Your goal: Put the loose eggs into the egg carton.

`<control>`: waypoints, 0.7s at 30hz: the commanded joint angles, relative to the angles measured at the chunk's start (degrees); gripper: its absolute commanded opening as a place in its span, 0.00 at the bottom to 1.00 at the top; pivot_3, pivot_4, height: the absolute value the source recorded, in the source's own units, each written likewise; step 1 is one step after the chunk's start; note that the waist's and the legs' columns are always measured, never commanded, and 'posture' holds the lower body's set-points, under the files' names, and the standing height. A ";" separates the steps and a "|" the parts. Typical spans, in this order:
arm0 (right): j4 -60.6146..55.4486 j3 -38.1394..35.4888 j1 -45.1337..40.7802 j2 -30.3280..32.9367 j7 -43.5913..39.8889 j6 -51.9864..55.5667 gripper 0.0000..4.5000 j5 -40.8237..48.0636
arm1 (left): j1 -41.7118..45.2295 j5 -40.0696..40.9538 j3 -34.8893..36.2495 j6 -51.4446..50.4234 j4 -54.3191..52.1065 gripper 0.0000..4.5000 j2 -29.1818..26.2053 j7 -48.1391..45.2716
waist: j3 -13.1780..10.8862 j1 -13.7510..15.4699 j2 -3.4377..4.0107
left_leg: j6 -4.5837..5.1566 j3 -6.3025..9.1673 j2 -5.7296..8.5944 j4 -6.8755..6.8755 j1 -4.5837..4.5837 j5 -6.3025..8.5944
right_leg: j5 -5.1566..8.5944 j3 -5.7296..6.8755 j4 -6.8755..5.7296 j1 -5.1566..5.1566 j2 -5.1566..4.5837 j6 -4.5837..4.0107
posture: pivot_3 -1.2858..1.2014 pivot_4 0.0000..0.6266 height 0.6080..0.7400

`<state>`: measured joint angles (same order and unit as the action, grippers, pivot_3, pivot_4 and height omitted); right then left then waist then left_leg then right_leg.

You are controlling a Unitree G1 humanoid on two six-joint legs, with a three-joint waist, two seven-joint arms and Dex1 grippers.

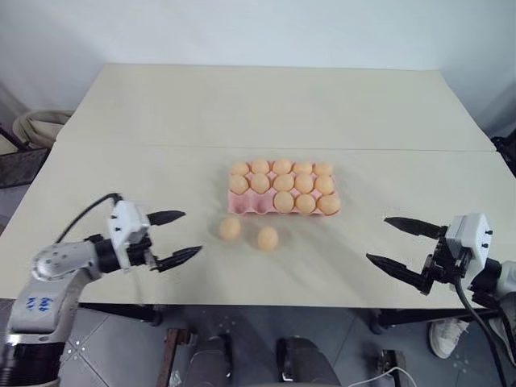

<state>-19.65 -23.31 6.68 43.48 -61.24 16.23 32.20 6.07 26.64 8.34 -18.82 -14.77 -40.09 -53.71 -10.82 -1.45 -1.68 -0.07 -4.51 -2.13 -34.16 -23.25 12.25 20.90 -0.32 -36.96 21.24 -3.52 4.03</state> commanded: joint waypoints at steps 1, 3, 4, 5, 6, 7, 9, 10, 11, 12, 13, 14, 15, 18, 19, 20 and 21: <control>-2.01 0.25 -0.12 -0.15 0.82 -0.18 1.00 0.99 | 2.38 -1.03 -6.46 -1.97 -4.22 1.00 2.67 1.60 | 0.00 -0.05 0.00 | 0.01 0.00 0.00 0.00 -0.01 0.00 | -0.01 -0.01 0.01 0.00 0.01 0.02 | 0.52 0.24 1.00; -2.51 0.64 0.10 -0.12 1.12 -0.05 1.00 1.08 | 3.82 -3.18 -9.90 -2.13 -4.66 1.00 4.16 2.94 | 0.00 -0.05 0.00 | 0.01 0.00 0.01 0.00 -0.01 0.00 | -0.01 0.00 -0.01 0.00 0.04 0.03 | 0.52 0.24 1.00; -2.91 0.75 0.16 -0.17 1.43 0.14 1.00 1.21 | 5.19 -4.54 -12.10 -3.04 -4.60 1.00 5.34 4.29 | 0.00 -0.11 0.00 | 0.01 0.00 0.01 0.00 -0.01 0.00 | -0.02 0.00 -0.01 0.00 0.06 0.04 | 0.52 0.24 1.00; -3.27 0.84 0.17 -0.24 1.75 0.31 1.00 1.36 | 6.39 -6.02 -13.69 -3.49 -4.26 1.00 6.40 5.82 | 0.00 -0.09 0.00 | 0.01 0.00 0.01 -0.02 0.00 -0.01 | -0.02 -0.01 -0.04 0.00 0.08 0.05 | 0.52 0.24 1.00; -3.64 0.91 0.14 -0.27 2.07 0.50 1.00 1.50 | 7.59 -6.50 -15.01 -3.96 -4.16 1.00 7.67 6.70 | 0.00 -0.08 0.00 | 0.02 0.00 0.01 -0.07 0.00 -0.01 | -0.03 -0.01 -0.07 0.00 0.10 0.07 | 0.52 0.24 1.00; -3.90 0.94 0.11 -0.25 2.34 0.65 1.00 1.65 | 8.56 -7.05 -16.20 -4.55 -4.09 1.00 8.53 7.21 | 0.00 -0.11 0.00 | 0.02 0.00 0.01 -0.14 0.00 -0.02 | -0.03 -0.01 -0.12 -0.01 0.11 0.08 | 0.52 0.24 1.00; -4.30 1.02 0.06 -0.24 2.92 0.90 1.00 1.95 | 10.08 -9.05 -18.22 -5.10 -3.41 1.00 9.57 8.33 | 0.00 -0.20 0.00 | 0.03 0.00 0.01 -0.26 0.00 -0.02 | -0.06 -0.04 -0.19 -0.04 0.13 0.13 | 0.52 0.24 1.00; -4.55 1.11 0.06 -0.23 3.19 0.92 1.00 1.99 | 10.65 -9.64 -19.11 -5.21 -2.96 1.00 10.26 8.68 | 0.00 -0.23 0.00 | 0.03 0.00 0.01 -0.31 0.00 -0.02 | -0.08 -0.04 -0.20 -0.06 0.14 0.15 | 0.52 0.24 1.00; -5.08 1.17 0.09 -0.29 3.64 1.14 1.00 2.14 | 11.48 -11.19 -20.57 -4.87 -1.83 1.00 11.26 9.57 | 0.00 -0.16 0.00 | 0.03 0.00 0.01 -0.35 0.03 -0.02 | -0.08 -0.05 -0.22 -0.09 0.14 0.16 | 0.52 0.24 1.00; -5.61 1.23 0.14 -0.32 4.03 1.32 1.00 2.26 | 12.14 -12.51 -22.02 -4.31 -0.82 1.00 12.04 9.82 | 0.00 -0.10 0.00 | 0.03 0.01 0.01 -0.41 0.04 -0.02 | -0.08 -0.04 -0.25 -0.13 0.14 0.17 | 0.52 0.24 1.00; -6.12 1.24 0.19 -0.43 4.48 1.53 1.00 2.47 | 12.87 -14.33 -23.50 -4.51 0.44 1.00 12.74 10.78 | 0.00 -0.06 0.00 | 0.04 0.03 0.01 -0.47 0.03 -0.02 | -0.09 -0.03 -0.27 -0.14 0.13 0.17 | 0.52 0.24 1.00; -6.65 1.28 0.26 -0.48 4.90 1.78 1.00 2.67 | 13.45 -16.02 -24.55 -4.02 1.71 1.00 13.35 11.58 | 0.00 -0.04 0.00 | 0.06 0.03 0.01 -0.52 0.04 -0.02 | -0.09 -0.03 -0.28 -0.18 0.13 0.19 | 0.52 0.24 1.00; -7.28 1.29 0.44 -0.50 5.26 2.00 1.00 2.85 | 14.00 -17.50 -25.23 -3.34 2.89 1.00 14.12 12.60 | 0.00 -0.01 0.00 | 0.06 0.04 0.02 -0.56 0.04 -0.02 | -0.10 -0.03 -0.29 -0.19 0.13 0.20 | 0.52 0.24 1.00; -9.05 0.84 0.99 -0.39 6.28 2.82 1.00 3.67 | 15.40 -20.42 -25.65 -2.54 6.10 1.00 16.49 15.78 | 0.00 -0.01 0.00 | 0.11 0.08 0.01 -0.69 0.02 0.01 | -0.13 -0.03 -0.30 -0.23 0.12 0.24 | 0.52 0.24 1.00; -9.47 0.63 1.10 -0.35 6.56 3.06 1.00 3.95 | 15.63 -20.81 -25.81 -2.84 6.91 1.00 17.14 16.14 | 0.00 0.02 0.00 | 0.12 0.09 0.01 -0.70 0.03 0.01 | -0.13 -0.02 -0.30 -0.27 0.11 0.24 | 0.52 0.24 1.00; -9.79 0.47 1.18 -0.37 6.89 3.24 1.00 4.18 | 15.72 -20.74 -25.90 -2.82 7.56 1.00 17.93 16.12 | 0.00 0.03 0.00 | 0.13 0.11 0.01 -0.73 0.04 0.02 | -0.13 0.00 -0.30 -0.29 0.10 0.25 | 0.52 0.24 1.00; -10.00 0.41 1.26 -0.41 7.20 3.36 1.00 4.31 | 15.82 -20.87 -25.99 -2.70 8.11 1.00 18.58 16.20 | 0.00 0.03 0.00 | 0.13 0.12 0.01 -0.75 0.04 0.02 | -0.13 0.00 -0.31 -0.31 0.10 0.25 | 0.52 0.24 1.00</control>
<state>-27.37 -21.14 7.77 43.17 -54.82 19.29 35.09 21.98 6.22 -16.90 -22.02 -7.58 -22.48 -37.87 -10.82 -1.42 -1.68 0.08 -4.38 -2.11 -34.93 -23.19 12.28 20.77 -0.30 -37.26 20.89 -3.43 4.29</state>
